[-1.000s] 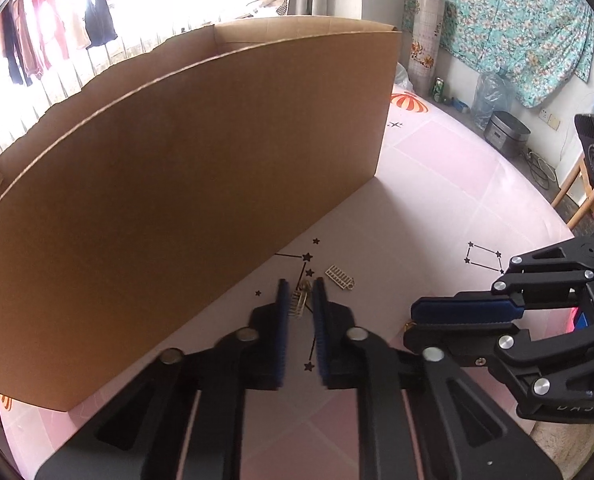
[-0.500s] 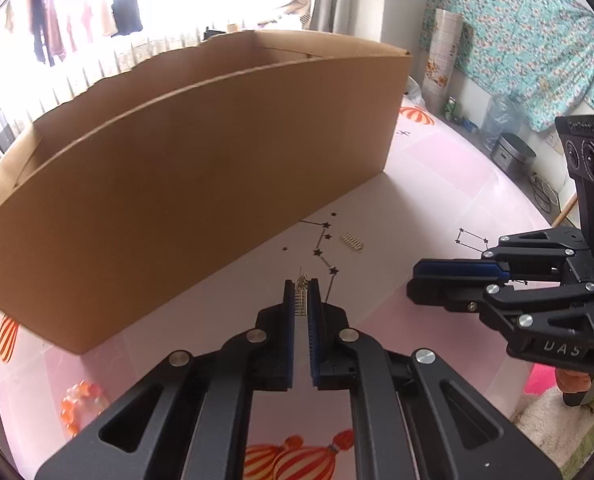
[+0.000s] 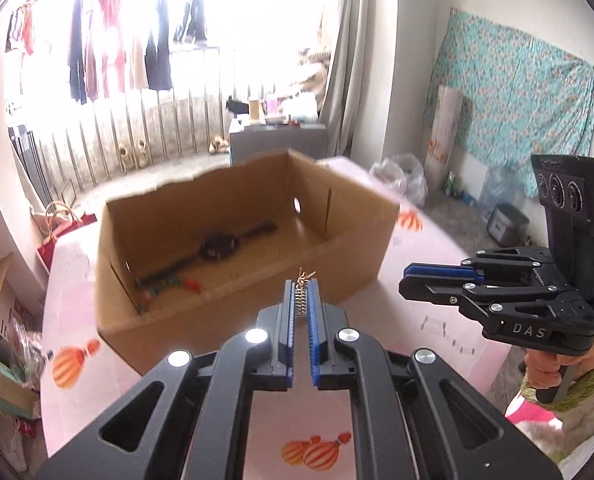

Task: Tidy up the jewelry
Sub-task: 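Carry the gold charm and gold ring over the box and open both tools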

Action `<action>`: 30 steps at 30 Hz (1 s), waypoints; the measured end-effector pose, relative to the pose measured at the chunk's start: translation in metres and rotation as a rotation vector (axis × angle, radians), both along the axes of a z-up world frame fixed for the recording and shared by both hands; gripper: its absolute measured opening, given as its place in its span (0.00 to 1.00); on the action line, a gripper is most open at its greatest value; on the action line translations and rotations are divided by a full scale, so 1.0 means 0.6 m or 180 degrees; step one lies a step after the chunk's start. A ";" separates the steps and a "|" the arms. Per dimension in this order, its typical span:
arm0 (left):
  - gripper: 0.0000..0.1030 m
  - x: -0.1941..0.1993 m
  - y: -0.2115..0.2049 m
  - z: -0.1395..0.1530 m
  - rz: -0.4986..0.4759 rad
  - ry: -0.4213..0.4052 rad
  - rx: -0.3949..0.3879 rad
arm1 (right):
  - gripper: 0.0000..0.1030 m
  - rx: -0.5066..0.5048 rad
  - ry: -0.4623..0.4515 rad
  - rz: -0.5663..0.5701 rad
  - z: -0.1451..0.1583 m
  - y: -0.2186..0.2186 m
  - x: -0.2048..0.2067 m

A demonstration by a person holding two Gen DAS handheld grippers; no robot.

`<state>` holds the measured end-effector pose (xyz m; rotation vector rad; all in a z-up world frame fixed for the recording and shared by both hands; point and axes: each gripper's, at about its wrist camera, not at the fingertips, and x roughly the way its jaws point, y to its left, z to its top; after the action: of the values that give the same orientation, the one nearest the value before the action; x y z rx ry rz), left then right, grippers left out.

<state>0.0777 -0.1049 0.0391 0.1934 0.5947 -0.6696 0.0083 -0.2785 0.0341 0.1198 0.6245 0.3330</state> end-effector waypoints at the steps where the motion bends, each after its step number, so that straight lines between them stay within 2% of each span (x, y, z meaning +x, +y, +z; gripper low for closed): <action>1: 0.05 0.011 0.000 0.012 0.0003 -0.0036 -0.0025 | 0.08 -0.0047 -0.0070 0.0025 0.017 0.001 0.013; 4: 0.05 0.053 -0.002 0.031 0.0014 0.0004 -0.0046 | 0.08 -0.0044 -0.0145 0.0130 0.052 -0.005 0.066; 8: 0.05 0.141 -0.012 0.020 0.0009 0.0540 -0.0109 | 0.08 -0.0069 0.0209 0.0220 0.060 -0.008 0.171; 11: 0.05 0.207 -0.023 -0.009 0.0046 0.1003 -0.0041 | 0.08 -0.0039 0.0647 0.0305 0.027 -0.003 0.251; 14: 0.05 0.241 -0.043 -0.037 0.0069 0.1293 0.0106 | 0.08 -0.0085 0.1124 0.0375 -0.021 0.004 0.307; 17: 0.06 0.256 -0.053 -0.058 0.0088 0.1477 0.0237 | 0.08 -0.0136 0.1374 0.0427 -0.048 0.007 0.325; 21: 0.06 0.263 -0.051 -0.074 0.0146 0.1626 0.0298 | 0.12 -0.0076 0.1512 0.0458 -0.054 0.000 0.334; 24: 0.14 0.266 -0.045 -0.079 0.0176 0.1686 0.0279 | 0.12 -0.0045 0.1497 0.0444 -0.052 -0.004 0.335; 28: 0.14 0.262 -0.040 -0.072 0.0216 0.1615 0.0230 | 0.12 0.0044 0.1446 0.0395 -0.047 -0.011 0.338; 30: 0.14 0.253 -0.032 -0.058 0.0233 0.1498 0.0137 | 0.12 0.0093 0.1376 0.0368 -0.037 -0.019 0.332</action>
<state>0.2297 -0.1242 0.0043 0.0513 1.0629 -0.6342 0.2074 -0.2898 0.0122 0.1865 1.0571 0.4325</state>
